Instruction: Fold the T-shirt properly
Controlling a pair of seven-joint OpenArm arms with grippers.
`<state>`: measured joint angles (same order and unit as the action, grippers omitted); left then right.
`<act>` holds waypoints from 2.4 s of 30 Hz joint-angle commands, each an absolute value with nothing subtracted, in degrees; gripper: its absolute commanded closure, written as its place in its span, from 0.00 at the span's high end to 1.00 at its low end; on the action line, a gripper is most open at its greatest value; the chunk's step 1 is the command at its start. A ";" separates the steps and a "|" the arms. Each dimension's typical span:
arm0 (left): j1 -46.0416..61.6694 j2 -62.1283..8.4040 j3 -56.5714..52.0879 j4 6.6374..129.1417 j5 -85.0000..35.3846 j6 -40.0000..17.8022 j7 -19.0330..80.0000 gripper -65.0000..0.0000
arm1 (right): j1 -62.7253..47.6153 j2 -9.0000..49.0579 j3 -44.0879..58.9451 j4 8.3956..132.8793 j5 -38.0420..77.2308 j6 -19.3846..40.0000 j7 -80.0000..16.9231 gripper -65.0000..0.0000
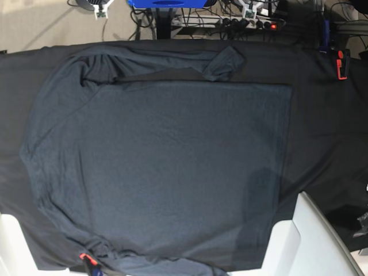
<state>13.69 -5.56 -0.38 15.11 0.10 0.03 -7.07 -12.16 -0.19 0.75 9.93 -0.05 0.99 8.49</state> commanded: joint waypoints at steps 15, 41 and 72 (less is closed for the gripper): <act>13.14 -5.85 0.22 15.16 0.48 0.31 -7.25 0.00 | -14.02 -0.04 0.75 14.20 -0.13 0.84 8.22 0.00; 47.69 -11.82 0.22 81.19 -0.04 0.31 -11.82 0.00 | -51.56 -1.89 1.27 92.88 0.13 0.84 -18.86 0.01; 27.91 -15.96 15.52 73.19 -23.96 -3.82 -11.65 0.49 | -46.20 -4.00 8.57 111.78 0.13 15.78 -19.03 0.81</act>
